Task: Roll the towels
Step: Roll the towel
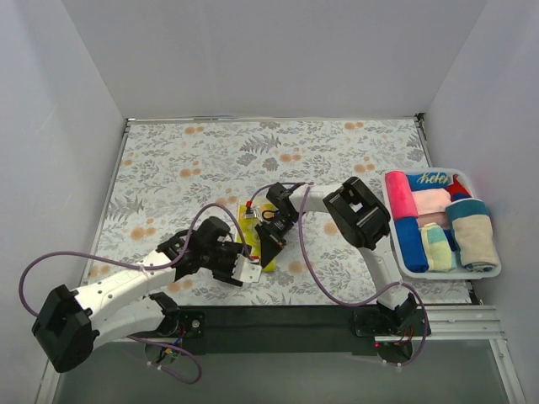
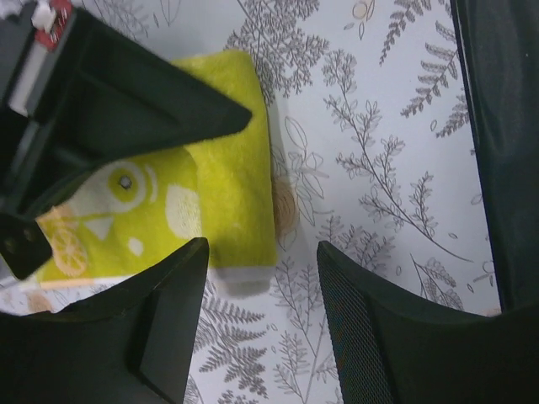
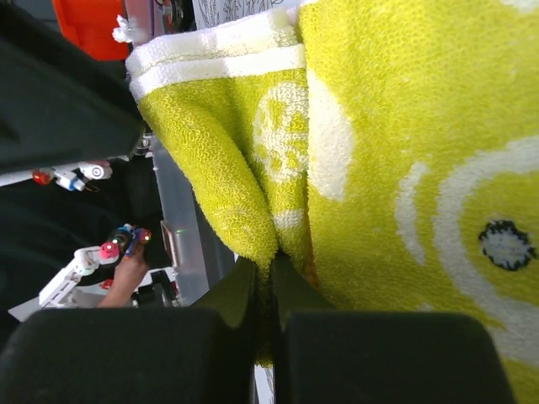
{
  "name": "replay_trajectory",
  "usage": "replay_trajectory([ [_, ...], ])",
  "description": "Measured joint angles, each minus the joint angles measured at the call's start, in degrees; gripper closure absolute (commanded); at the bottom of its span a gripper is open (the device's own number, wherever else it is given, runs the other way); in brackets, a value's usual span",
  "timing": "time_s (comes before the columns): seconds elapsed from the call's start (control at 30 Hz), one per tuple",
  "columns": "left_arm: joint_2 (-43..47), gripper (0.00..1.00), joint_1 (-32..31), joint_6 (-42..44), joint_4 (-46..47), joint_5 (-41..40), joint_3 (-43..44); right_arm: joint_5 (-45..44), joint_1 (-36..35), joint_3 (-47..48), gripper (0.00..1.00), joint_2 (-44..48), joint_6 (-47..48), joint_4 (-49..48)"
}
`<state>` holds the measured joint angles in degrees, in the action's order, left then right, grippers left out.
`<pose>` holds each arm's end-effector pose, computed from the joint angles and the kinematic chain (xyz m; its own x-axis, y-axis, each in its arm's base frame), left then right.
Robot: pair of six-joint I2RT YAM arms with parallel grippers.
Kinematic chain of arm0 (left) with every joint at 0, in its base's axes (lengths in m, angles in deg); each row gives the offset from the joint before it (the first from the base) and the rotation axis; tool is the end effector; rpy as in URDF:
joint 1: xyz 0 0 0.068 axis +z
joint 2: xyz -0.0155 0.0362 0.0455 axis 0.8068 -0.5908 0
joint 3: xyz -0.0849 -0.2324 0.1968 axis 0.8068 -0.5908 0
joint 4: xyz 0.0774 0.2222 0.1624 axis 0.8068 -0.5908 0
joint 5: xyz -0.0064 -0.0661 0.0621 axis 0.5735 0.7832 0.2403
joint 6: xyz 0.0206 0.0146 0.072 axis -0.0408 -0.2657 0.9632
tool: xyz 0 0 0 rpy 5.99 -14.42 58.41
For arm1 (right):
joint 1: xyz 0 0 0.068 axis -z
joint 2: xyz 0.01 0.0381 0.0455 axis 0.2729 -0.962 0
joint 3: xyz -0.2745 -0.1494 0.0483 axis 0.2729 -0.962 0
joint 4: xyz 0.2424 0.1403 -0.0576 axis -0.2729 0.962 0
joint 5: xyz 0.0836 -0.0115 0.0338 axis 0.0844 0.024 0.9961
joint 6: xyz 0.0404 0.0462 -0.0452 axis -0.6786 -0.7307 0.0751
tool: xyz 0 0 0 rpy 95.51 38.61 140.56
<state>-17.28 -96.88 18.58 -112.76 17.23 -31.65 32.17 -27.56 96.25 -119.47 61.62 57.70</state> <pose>0.1225 -0.1510 0.1966 -0.2612 0.7337 -0.6272 0.9625 0.2471 -0.1118 0.2844 0.3484 0.0924 -0.6269 -0.7313 -0.2689 -0.5076 0.1215 0.8530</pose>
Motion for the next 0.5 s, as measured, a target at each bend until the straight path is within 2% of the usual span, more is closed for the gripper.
replay_trajectory([
  [0.13, -1.8, 0.49, -6.4, -0.2, 5.2, -4.1, 0.0, 0.7, 0.1, 1.5, 0.99, -1.4, -0.2, 2.0],
  [0.27, -5.4, 0.52, -8.8, -0.2, 10.2, -7.5, -0.7, 1.2, 0.3, 1.9, 0.99, -1.9, -0.4, 2.6],
  [0.37, -7.8, 0.58, -8.9, 0.5, 12.2, -9.3, -2.0, 1.3, 0.3, 1.9, 0.99, -2.1, -0.6, 2.8],
  [0.5, -10.4, 0.74, -8.9, 0.6, 14.1, -10.4, -2.9, 1.4, 0.4, 1.9, 0.99, -2.2, -0.8, 2.8],
])
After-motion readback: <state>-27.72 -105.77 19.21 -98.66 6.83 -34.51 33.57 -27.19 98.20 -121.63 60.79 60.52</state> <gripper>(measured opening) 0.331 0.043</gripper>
